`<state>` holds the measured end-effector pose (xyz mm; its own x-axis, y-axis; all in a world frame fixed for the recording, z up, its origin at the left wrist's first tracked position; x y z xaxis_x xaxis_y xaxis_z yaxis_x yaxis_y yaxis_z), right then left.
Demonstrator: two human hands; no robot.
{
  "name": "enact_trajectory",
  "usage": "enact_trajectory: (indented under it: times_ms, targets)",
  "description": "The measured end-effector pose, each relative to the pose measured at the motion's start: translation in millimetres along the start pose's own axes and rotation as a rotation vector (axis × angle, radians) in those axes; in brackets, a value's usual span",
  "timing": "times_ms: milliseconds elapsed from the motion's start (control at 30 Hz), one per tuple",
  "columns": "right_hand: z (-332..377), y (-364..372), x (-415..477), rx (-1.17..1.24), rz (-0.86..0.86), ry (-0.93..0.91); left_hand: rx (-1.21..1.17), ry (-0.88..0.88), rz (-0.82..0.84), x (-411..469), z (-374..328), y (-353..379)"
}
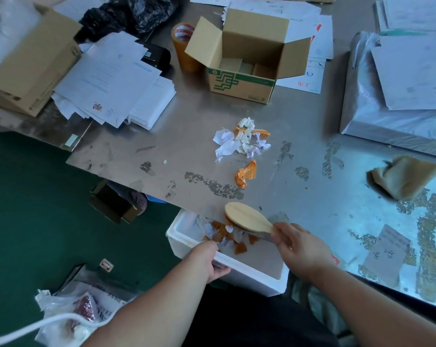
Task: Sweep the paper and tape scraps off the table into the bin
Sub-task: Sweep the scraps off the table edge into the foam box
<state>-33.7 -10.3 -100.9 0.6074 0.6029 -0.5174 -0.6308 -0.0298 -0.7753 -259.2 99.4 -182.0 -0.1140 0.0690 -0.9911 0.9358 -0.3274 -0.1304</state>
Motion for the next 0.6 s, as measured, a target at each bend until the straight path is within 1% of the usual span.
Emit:
enact_trajectory:
  times_ms: [133, 267, 367, 533, 600]
  targets:
    - [9.8, 9.5, -7.3, 0.089, 0.007, 0.019, -0.001, 0.012, 0.018, -0.5, -1.2, -3.7]
    - [11.3, 7.9, -6.1, 0.247, -0.012, 0.114, 0.032, 0.023, 0.025, 4.2, -2.9, -9.4]
    - [12.5, -5.7, 1.6, 0.324, -0.079, 0.180, 0.034, 0.040, 0.025, 7.9, -3.9, -12.5]
    - [11.1, -40.7, 23.6, 0.329, -0.218, 0.305, 0.056, 0.059, 0.033, 5.8, -5.9, -13.8]
    - [10.6, -51.7, 31.1, 0.335, -0.243, 0.346, 0.060, 0.055, 0.027, 6.3, -6.7, -16.0]
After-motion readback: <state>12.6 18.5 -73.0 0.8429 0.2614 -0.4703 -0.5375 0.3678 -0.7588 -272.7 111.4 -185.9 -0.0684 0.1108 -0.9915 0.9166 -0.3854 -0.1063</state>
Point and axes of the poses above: each hand's wrist, its own x-axis towards the middle knuckle, its own y-axis out of the palm, z = x × y, the point moved 8 cm from there along x, towards the middle knuckle, and after that the axes turned 7 degrees about y, right-handed, at the moved point
